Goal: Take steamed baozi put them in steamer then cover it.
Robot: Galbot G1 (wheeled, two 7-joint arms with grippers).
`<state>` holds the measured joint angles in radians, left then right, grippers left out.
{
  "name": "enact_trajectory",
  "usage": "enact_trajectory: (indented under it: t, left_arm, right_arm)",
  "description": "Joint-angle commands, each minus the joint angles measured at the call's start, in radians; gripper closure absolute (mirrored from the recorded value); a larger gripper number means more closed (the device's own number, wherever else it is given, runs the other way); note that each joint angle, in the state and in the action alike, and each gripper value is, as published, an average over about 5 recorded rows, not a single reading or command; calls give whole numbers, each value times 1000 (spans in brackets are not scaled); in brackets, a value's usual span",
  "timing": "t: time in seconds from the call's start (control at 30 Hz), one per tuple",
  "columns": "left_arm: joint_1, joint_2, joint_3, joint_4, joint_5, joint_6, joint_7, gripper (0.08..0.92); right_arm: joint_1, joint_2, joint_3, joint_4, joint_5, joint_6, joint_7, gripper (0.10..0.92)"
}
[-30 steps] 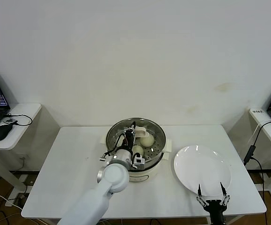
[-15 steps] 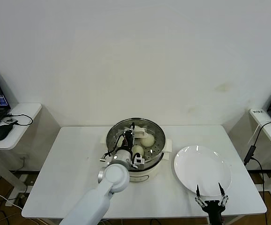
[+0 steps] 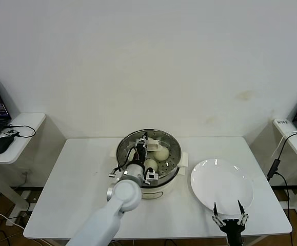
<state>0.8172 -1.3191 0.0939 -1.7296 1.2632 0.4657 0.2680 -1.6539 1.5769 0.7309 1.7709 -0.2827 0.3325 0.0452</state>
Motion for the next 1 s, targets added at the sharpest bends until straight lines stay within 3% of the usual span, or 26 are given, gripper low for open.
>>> enact_trajectory:
  t: [0.03, 0.33, 0.53, 0.6, 0.73, 0.83, 1.0]
  left_arm:
    - [48, 16, -10, -95, -3, -4, 1, 647]
    - [231, 100, -57, -298, -92, -41, -51, 387]
    - [465, 148, -197, -449, -303, -151, -213, 211]
    - [552, 164, -256, -481, -462, -224, -312, 187]
    - [714, 187, -407, -442, -923, -486, -486, 178]
    - [814, 179, -510, -396, -1165, -612, -520, 177]
    - [935, 159, -554, -385, -1436, -642, -543, 177]
  right_arm:
    - [0, 1, -2, -2, -3, 0, 0, 203]
    - [-2, 0, 0, -7, -5, 1, 1, 203]
    - [-6, 0, -4, -5, -4, 5, 1, 202]
    - [-9, -1, -5, -3, -3, 6, 0, 203]
    - [-17, -5, -11, 6, -1, 7, -4, 203]
    - [-29, -20, -31, 10, 7, 6, -11, 202]
    - [-55, -56, -71, 21, 51, 1, -24, 203]
